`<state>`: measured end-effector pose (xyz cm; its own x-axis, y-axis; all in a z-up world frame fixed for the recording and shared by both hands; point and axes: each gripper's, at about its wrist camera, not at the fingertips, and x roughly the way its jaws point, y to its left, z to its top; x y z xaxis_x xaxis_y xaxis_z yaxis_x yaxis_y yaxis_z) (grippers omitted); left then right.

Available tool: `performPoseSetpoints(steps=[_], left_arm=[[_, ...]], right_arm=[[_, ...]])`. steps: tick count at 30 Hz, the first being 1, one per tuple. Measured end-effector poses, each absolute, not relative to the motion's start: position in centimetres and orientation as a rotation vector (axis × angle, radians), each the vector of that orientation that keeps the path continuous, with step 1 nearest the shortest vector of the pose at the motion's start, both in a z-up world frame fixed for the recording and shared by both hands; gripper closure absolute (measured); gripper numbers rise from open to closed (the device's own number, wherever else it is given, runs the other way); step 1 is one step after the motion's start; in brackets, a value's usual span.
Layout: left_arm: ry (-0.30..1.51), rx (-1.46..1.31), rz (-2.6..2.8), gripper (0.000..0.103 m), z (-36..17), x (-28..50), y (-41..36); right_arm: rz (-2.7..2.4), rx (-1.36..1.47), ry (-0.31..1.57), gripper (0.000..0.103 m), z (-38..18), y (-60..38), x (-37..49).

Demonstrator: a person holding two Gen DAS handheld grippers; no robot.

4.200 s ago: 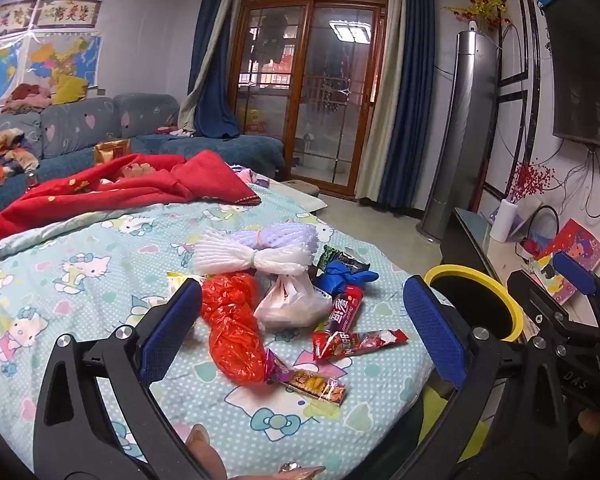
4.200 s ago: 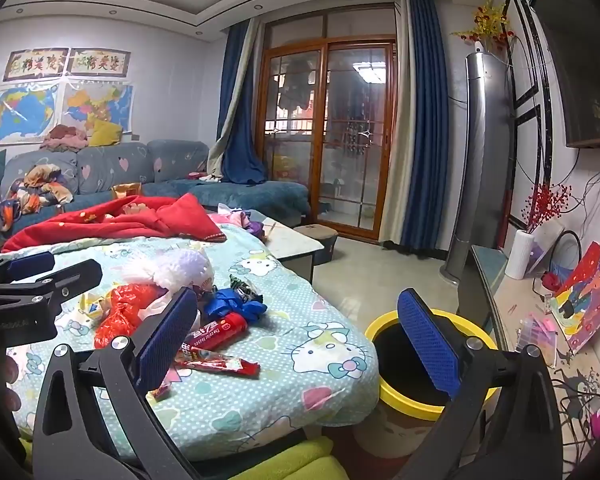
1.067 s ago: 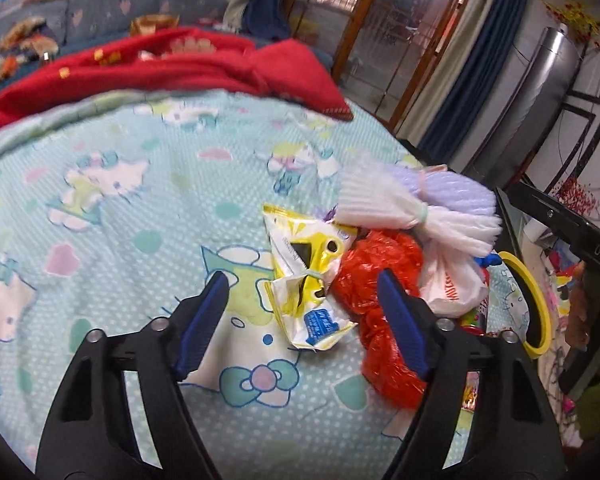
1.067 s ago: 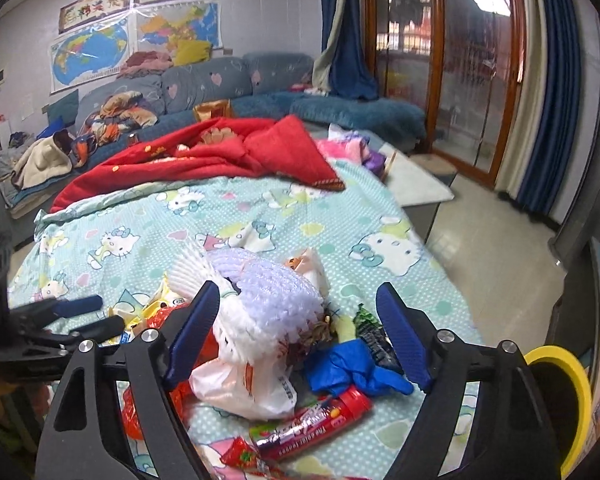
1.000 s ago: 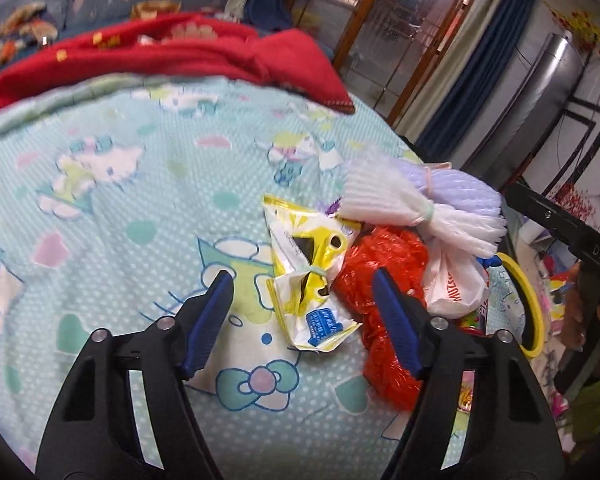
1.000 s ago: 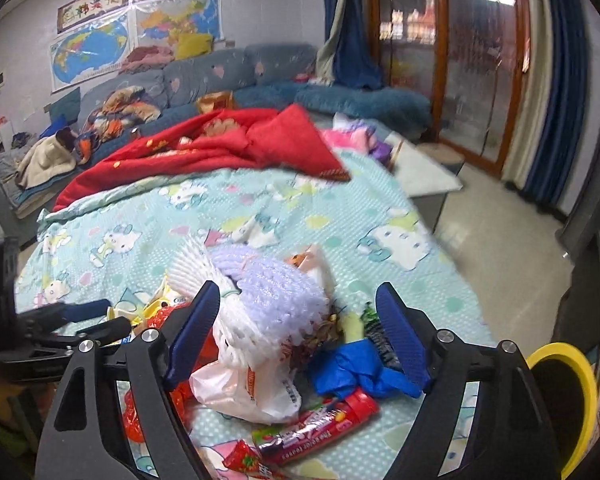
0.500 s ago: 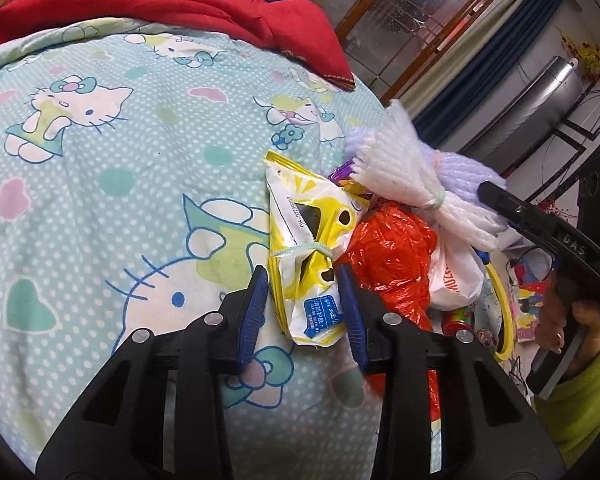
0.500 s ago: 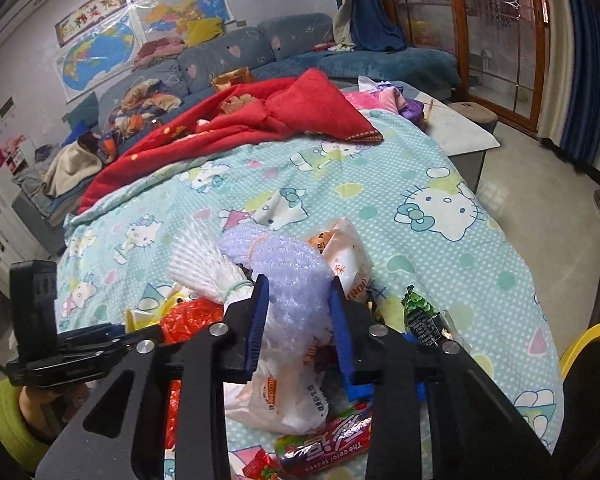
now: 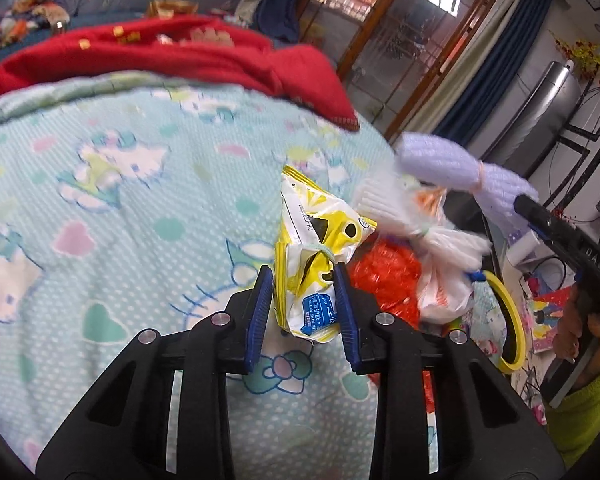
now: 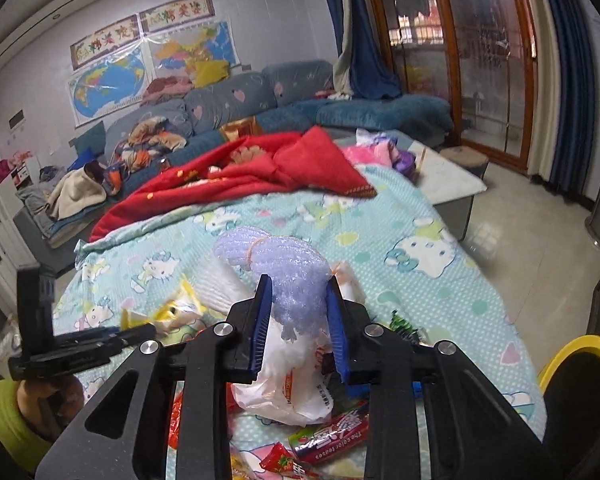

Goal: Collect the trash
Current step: 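Carry the yellow wrapper and white mesh net over the yellow-rimmed bin with both grippers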

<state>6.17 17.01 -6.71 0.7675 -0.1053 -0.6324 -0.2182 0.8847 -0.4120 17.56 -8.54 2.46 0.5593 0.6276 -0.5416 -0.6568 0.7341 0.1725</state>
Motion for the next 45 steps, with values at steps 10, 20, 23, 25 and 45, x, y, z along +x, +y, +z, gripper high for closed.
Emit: performPoseSetpoints(steps=[10,20,23,25,45], left_arm=[[0.587,-0.386,0.040,0.079,-1.4,5.3,14.5],[0.577,-0.306,-0.061,0.078,0.5,6.9,9.3],[0.580,-0.285,-0.095,0.078,0.8,7.5,7.6],[0.581,-0.274,-0.116,0.078,0.9,7.8,6.5],[0.601,-0.161,-0.311,0.078,1.3,12.1,-3.4]], right_arm=[[0.702,-0.022,0.554,0.077,4.4,-12.1,15.4],[0.606,-0.012,0.519,0.077,5.4,-16.7,13.9],[0.573,-0.006,0.518,0.077,5.4,-18.2,13.5],[0.549,0.001,0.519,0.077,5.3,-19.2,13.2],[0.259,0.082,0.531,0.077,3.6,-30.1,12.1]])
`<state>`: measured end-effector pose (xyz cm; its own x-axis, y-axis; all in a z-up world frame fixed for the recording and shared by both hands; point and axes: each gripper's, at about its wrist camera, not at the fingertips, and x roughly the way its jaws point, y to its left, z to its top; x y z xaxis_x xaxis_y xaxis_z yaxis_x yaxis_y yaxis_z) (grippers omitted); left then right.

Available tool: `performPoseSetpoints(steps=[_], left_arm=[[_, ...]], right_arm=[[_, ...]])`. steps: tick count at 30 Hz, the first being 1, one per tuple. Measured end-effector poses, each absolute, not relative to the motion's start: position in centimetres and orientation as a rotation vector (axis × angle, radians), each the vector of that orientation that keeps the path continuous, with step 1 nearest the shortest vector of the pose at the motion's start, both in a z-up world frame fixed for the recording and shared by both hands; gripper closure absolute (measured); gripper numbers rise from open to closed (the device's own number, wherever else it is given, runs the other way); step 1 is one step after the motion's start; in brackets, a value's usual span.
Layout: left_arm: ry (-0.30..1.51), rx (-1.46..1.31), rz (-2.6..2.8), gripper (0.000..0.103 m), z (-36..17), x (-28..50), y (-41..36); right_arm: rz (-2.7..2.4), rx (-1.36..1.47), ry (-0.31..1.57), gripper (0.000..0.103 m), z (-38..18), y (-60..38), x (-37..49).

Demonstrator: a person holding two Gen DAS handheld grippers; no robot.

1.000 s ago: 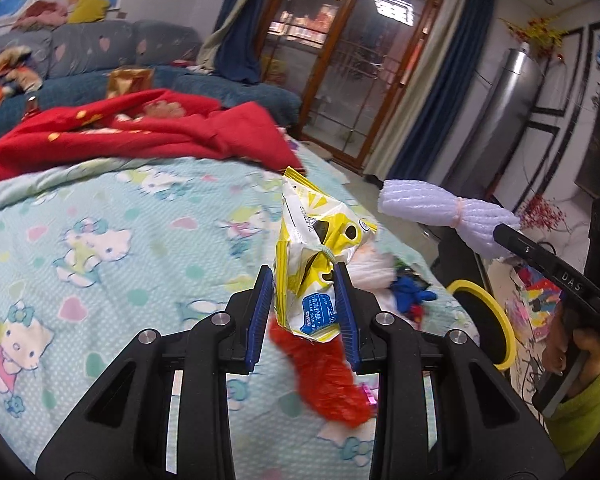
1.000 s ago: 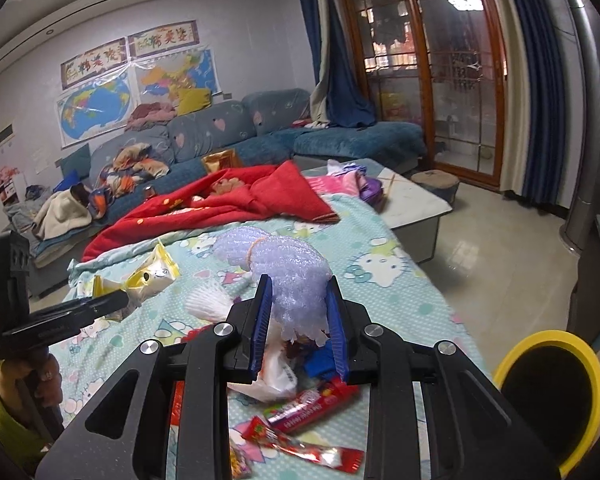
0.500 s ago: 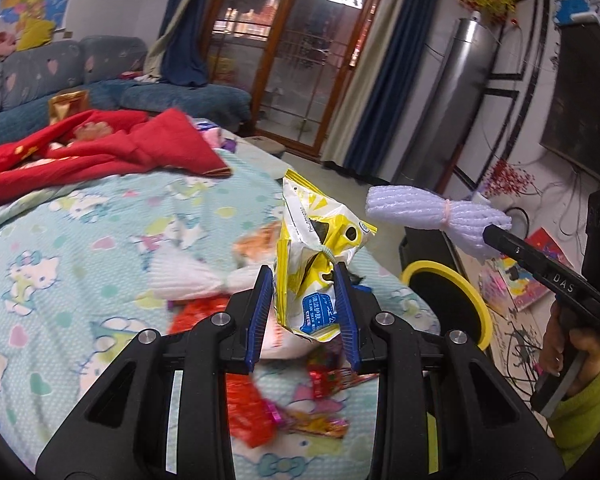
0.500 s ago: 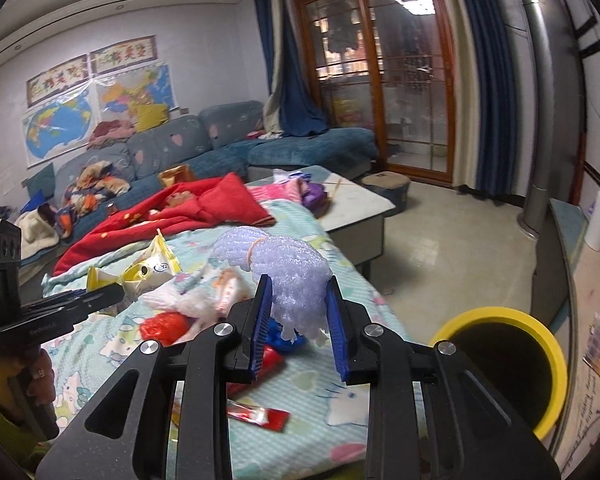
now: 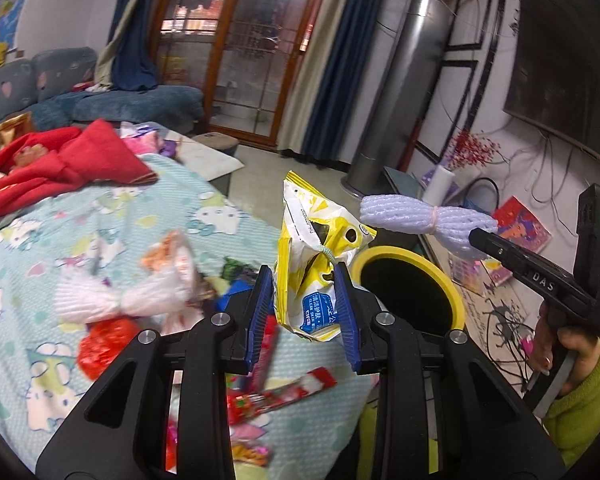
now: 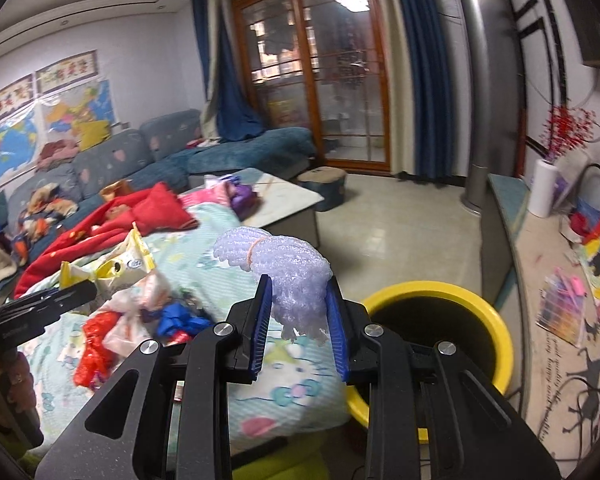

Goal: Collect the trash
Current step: 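Carry the yellow wrapper and white mesh net over the yellow-rimmed bin with both grippers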

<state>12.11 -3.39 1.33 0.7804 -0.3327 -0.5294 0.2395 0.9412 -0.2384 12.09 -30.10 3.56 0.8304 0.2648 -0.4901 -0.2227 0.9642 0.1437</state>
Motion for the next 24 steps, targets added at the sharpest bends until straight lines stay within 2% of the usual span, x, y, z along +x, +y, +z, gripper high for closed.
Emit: performPoseSetpoints(steps=[24], left_arm=[[0.681,-0.057,-0.490,0.078,-0.9,16.1,-15.1]], right_arm=[[-0.086,0.103,0.628,0.077,-1.3,-40.3,13.8]])
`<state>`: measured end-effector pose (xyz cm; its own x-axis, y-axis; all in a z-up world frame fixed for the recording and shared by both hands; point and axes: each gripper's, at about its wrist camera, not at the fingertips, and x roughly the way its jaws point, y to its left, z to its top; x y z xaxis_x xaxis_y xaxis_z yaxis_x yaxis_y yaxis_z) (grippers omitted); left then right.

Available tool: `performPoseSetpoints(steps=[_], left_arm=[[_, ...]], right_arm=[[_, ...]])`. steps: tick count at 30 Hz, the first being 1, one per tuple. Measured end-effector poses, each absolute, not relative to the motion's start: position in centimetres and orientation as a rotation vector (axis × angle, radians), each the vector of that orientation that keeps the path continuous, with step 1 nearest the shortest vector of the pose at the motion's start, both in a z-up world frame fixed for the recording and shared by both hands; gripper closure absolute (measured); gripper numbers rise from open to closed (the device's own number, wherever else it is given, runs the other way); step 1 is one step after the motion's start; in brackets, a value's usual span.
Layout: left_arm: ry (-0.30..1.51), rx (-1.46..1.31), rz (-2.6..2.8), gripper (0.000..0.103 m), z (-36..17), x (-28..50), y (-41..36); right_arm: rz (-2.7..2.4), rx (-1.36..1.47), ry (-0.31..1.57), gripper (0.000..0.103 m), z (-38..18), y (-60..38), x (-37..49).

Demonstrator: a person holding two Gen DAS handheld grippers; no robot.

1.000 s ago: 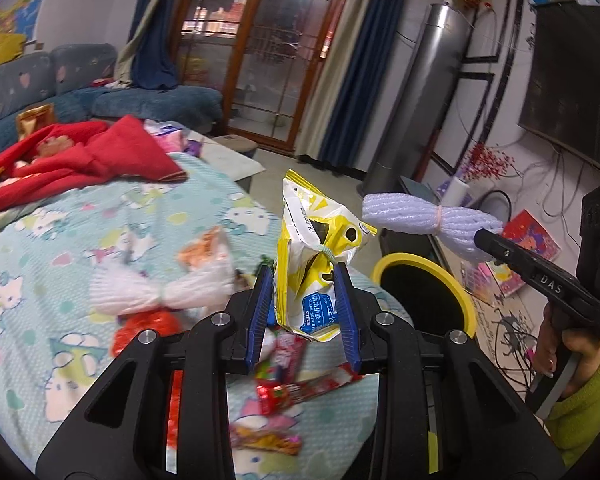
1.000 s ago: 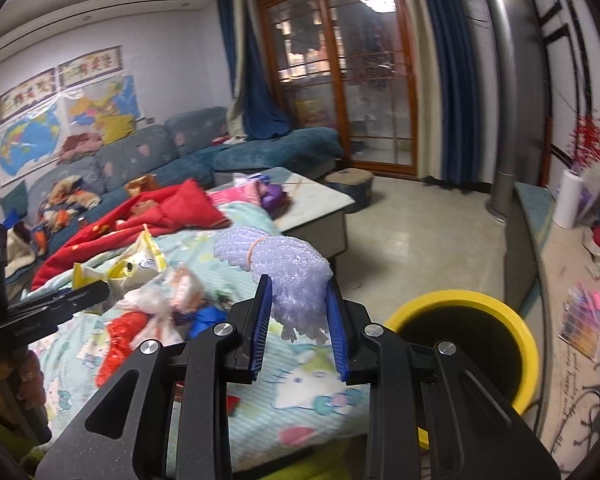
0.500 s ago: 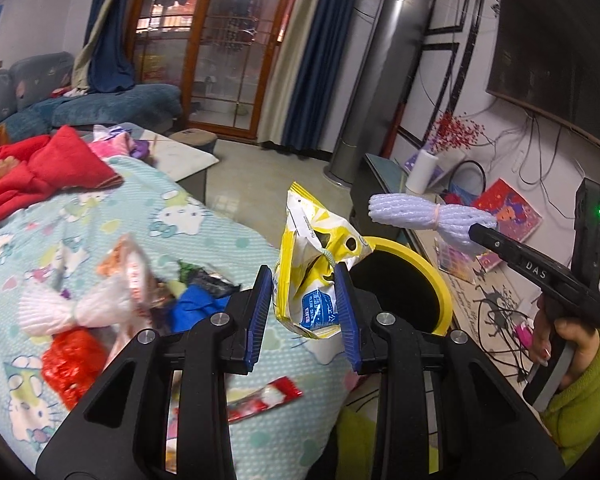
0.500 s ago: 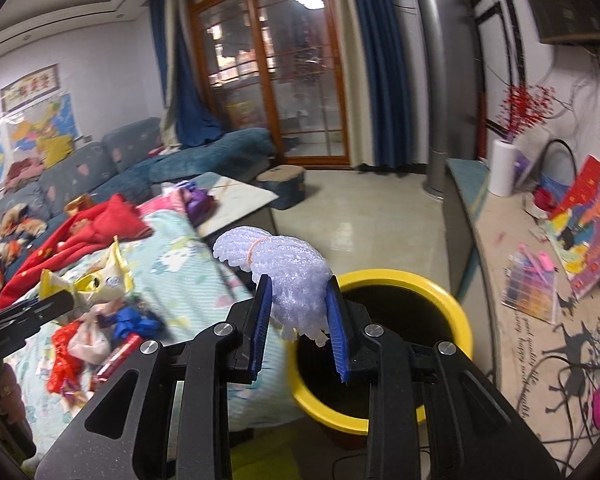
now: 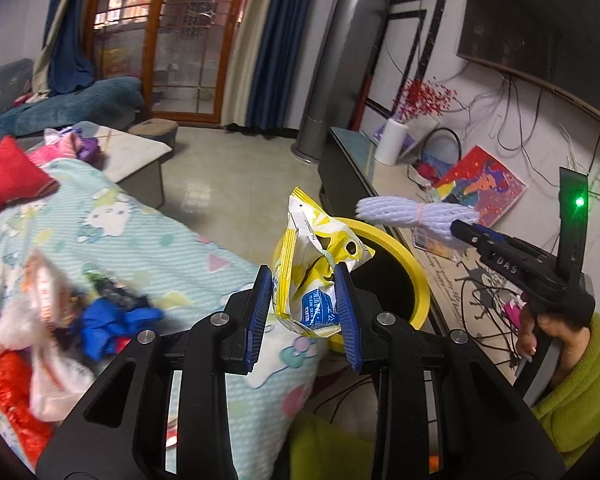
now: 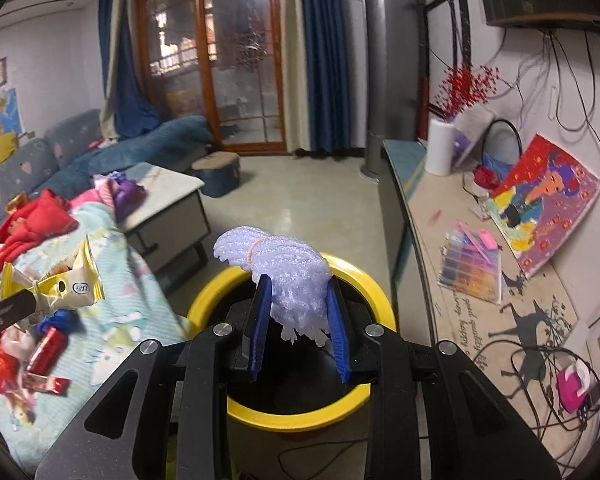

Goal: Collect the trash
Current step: 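Carry the yellow wrapper and white mesh net over the yellow-rimmed bin with both grippers, then open both grippers to drop the wrapper and mesh net into the bin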

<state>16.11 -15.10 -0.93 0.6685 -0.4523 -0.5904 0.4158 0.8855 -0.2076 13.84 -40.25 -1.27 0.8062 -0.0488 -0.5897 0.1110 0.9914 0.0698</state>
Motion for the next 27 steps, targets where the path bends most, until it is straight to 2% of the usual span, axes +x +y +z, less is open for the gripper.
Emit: performPoseSetpoints(steps=[18,20,22,24,25,26,27], left_arm=[[0.818,0.021,-0.540,0.077,-6.3,21.4,-23.0],[0.829,0.021,-0.537,0.077,-6.6,21.8,-23.1],[0.837,0.023,-0.538,0.077,-7.0,22.2,-23.5],[0.836,0.019,-0.539,0.068,-7.1,22.3,-23.6],[0.833,0.015,-0.537,0.054,-7.0,22.3,-23.5],[0.829,0.007,-0.539,0.047,-6.9,22.3,-23.4],[0.826,0.001,-0.539,0.045,-6.9,22.4,-23.2]], right_arm=[[-0.129,0.174,0.748,0.072,-5.1,-43.3,16.1],[-0.129,0.179,0.756,0.071,-5.3,-43.5,16.3],[-0.127,0.192,0.758,0.064,-5.6,-43.7,16.5],[-0.129,0.199,0.759,0.058,-5.6,-43.8,16.6],[-0.131,0.201,0.759,0.054,-5.6,-43.8,16.6],[-0.133,0.203,0.758,0.053,-5.6,-43.9,16.7],[-0.133,0.203,0.757,0.051,-5.6,-43.9,16.7]])
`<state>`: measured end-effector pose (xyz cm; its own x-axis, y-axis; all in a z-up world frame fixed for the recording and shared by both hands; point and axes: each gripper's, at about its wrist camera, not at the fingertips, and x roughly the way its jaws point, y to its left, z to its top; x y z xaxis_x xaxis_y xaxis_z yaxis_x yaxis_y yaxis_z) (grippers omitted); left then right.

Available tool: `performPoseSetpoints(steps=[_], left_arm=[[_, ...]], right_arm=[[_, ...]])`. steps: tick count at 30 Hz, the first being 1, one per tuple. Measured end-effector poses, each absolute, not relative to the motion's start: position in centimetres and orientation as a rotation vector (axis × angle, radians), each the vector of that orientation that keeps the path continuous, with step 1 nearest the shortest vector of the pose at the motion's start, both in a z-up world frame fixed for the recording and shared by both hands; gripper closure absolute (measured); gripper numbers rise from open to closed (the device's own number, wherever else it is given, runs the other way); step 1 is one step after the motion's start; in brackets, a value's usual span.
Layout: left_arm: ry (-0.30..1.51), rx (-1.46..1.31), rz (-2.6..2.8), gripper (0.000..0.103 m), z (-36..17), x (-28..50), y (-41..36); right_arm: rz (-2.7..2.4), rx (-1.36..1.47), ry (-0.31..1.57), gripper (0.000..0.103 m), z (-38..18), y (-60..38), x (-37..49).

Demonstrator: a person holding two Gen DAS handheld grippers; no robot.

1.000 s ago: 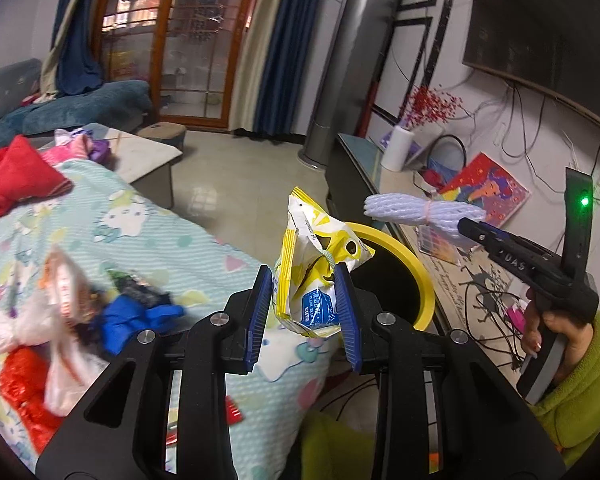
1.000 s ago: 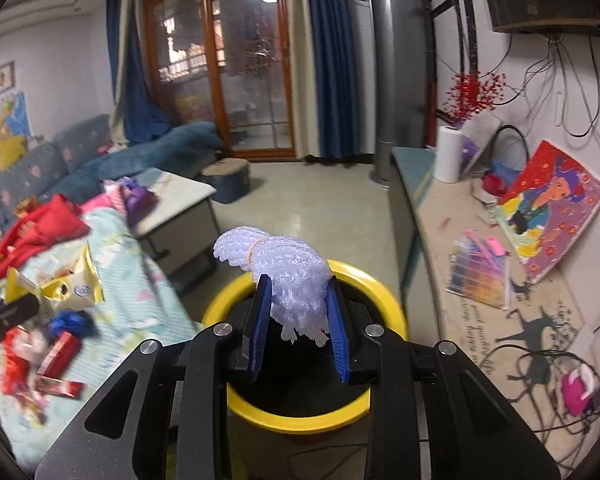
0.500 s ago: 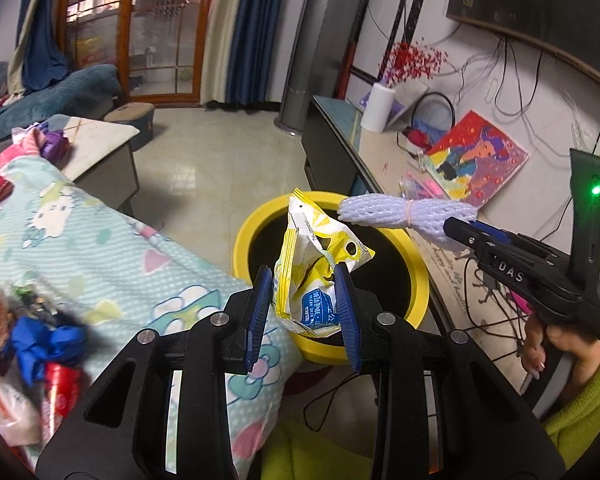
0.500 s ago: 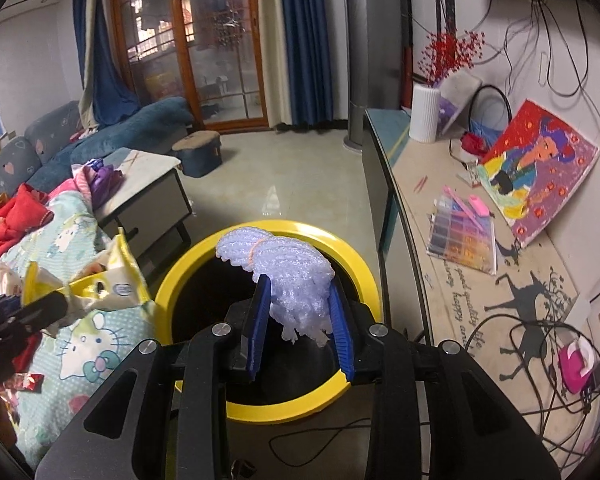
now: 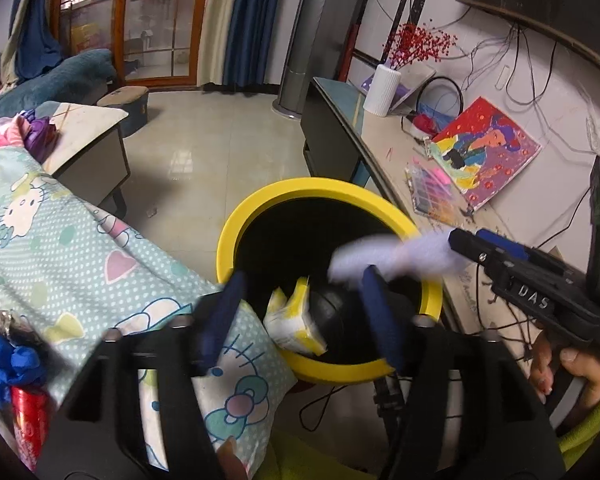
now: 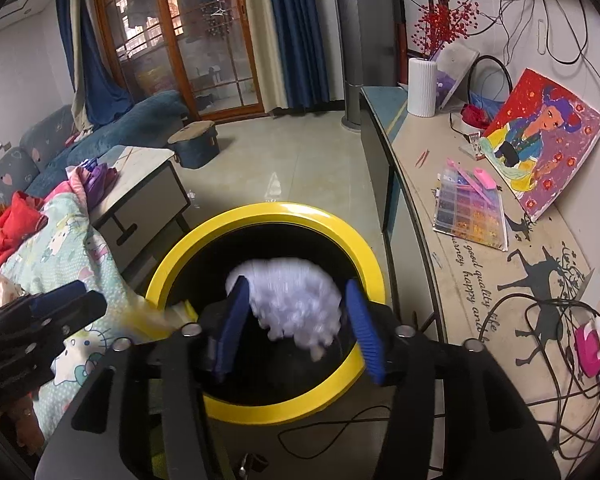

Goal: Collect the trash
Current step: 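Open both grippers to drop the wrapper and mesh net into the bin, then grasp the white mesh net with the left gripper while the right grasps the red candy wrapper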

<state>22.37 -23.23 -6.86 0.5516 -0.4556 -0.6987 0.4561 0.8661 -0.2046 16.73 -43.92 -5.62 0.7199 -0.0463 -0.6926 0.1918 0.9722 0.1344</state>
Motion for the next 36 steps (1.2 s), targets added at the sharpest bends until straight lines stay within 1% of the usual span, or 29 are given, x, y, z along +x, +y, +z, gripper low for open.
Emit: performPoseSetpoints(steps=[1,2,7,10,18,25,36], left_arm=[[0.821,-0.007,-0.539,0.040,-6.7,22.4,-23.0],[0.816,-0.012,-0.536,0.031,-6.6,22.3,-22.8],[0.803,-0.056,-0.519,0.016,-5.8,22.1,-21.7],[0.789,-0.081,-0.509,0.011,-5.3,21.7,-20.8],[0.753,-0.113,-0.454,0.011,-4.3,20.4,-18.0],[0.680,-0.141,-0.360,0.011,-2.5,18.7,-13.7],[0.575,-0.180,-0.226,0.011,-0.3,15.9,-7.6]], right_arm=[[-0.132,0.201,0.756,0.048,-5.6,-43.9,16.8],[-0.133,0.199,0.752,0.047,-5.5,-43.9,16.8],[-0.133,0.200,0.738,0.041,-5.3,-43.8,16.7],[-0.125,0.202,0.721,0.039,-4.8,-43.6,16.4],[-0.050,0.184,0.657,0.035,-2.7,-41.3,15.5],[0.066,0.129,0.573,0.031,-0.3,-37.2,14.3],[0.224,0.041,0.535,0.028,1.5,-30.6,12.6]])
